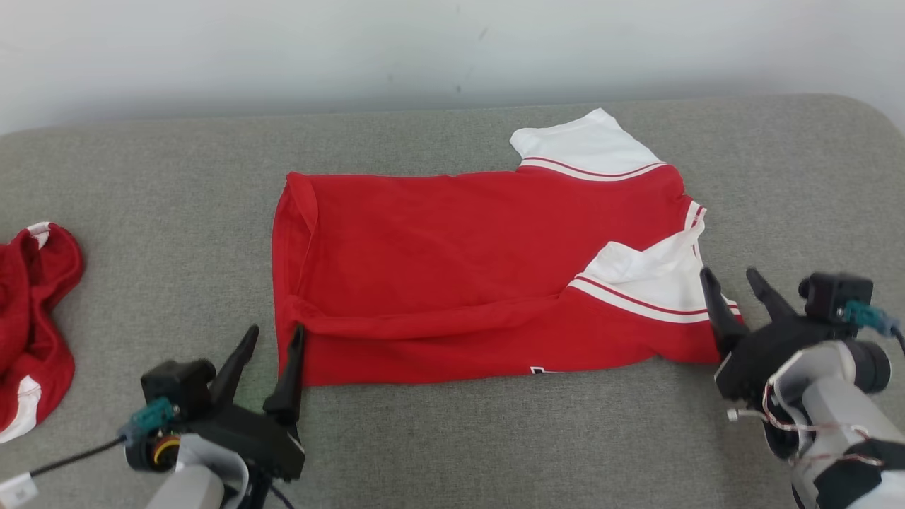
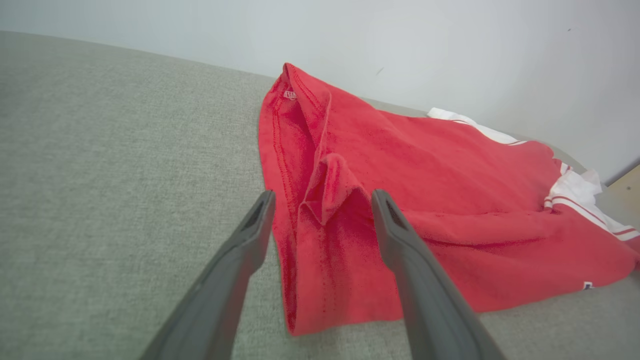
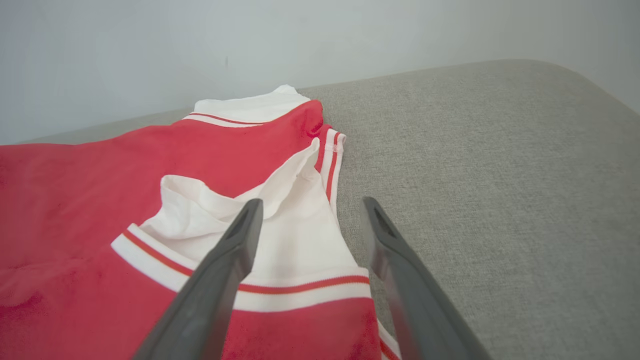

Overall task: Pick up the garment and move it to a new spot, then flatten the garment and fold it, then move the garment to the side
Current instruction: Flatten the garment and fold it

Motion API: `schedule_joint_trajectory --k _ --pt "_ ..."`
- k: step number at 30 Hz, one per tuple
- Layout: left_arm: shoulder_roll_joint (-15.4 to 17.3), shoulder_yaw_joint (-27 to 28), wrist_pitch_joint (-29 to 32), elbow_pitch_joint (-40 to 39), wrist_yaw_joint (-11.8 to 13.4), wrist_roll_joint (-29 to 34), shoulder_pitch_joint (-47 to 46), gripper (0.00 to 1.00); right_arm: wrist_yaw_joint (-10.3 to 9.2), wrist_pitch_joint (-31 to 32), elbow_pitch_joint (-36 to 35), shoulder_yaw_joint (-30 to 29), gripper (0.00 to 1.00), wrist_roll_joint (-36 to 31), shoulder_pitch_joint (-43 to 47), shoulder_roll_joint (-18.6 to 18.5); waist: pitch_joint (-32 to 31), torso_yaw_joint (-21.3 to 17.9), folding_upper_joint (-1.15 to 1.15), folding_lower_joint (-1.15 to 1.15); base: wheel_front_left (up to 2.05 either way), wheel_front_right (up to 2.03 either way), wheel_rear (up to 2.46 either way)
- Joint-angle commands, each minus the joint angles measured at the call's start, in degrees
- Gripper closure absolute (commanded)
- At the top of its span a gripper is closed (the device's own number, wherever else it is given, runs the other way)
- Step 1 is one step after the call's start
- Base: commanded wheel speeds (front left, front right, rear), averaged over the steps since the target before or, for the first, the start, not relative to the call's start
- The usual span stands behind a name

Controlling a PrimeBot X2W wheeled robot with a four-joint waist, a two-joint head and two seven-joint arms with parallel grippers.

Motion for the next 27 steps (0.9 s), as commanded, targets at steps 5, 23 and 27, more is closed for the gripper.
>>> schedule_joint_trajectory --k 5,23,27 --pt "-0.6 1.38 -0.15 -1.34 0.11 1.69 4.54 0.0 0.03 -1.44 -0.3 1.43 0.0 0.97 4.34 -1.5 -0.01 -0.54 -0.01 0.0 0.0 0.0 0.0" --pt "-3.78 0.5 -0.07 6.98 -0.02 2.8 1.68 0.89 0.03 0.35 2.75 3.8 1.0 1.95 5.92 0.24 0.93 -0.41 -0.01 0.0 0.0 0.0 0.0" --pt "-3.76 -1.51 -0.1 7.25 -0.04 1.84 2.14 1.0 0.03 -0.58 2.42 3.69 1.0 2.74 6.67 -0.11 -0.38 -0.36 -0.01 0.0 0.0 0.0 0.0"
